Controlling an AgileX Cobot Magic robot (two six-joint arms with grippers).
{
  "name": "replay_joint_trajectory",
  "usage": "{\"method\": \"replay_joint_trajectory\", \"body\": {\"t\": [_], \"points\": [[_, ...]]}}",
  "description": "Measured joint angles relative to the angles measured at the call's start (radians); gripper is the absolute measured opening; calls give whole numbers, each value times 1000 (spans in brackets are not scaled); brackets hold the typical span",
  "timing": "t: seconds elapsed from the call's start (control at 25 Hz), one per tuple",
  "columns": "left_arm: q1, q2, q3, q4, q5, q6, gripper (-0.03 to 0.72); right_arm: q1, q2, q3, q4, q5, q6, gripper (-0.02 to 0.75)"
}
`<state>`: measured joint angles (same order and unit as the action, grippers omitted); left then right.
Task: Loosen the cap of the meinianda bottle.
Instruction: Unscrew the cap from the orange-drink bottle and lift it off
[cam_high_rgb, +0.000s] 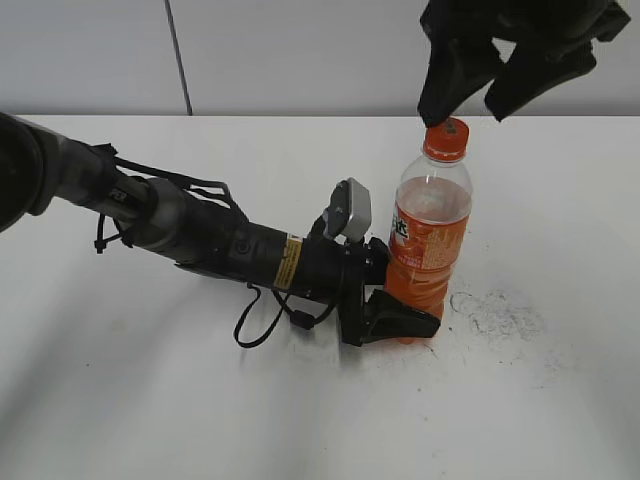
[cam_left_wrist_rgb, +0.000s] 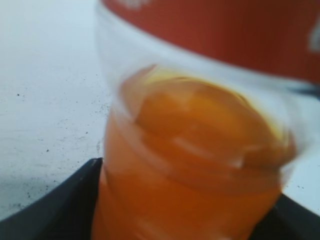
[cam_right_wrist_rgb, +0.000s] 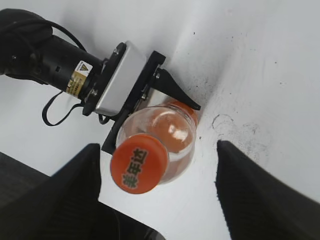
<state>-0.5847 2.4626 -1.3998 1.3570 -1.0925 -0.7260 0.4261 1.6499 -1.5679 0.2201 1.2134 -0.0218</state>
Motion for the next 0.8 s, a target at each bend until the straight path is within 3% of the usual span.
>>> {"method": "replay_joint_trajectory", "body": {"t": [0.36, 0.44, 0.6, 0.8], "points": [[0, 0, 0, 0, 0, 0, 566, 0, 33, 19, 24, 2, 0, 518], [0, 0, 0, 0, 0, 0, 566, 0, 45, 19, 24, 2, 0, 469], [-1, 0, 0, -2, 2, 0, 566, 1, 48, 20, 36, 2, -31, 289], [-1, 0, 0, -5, 2, -5, 565, 2, 45, 19, 29, 0, -132, 277]]}}
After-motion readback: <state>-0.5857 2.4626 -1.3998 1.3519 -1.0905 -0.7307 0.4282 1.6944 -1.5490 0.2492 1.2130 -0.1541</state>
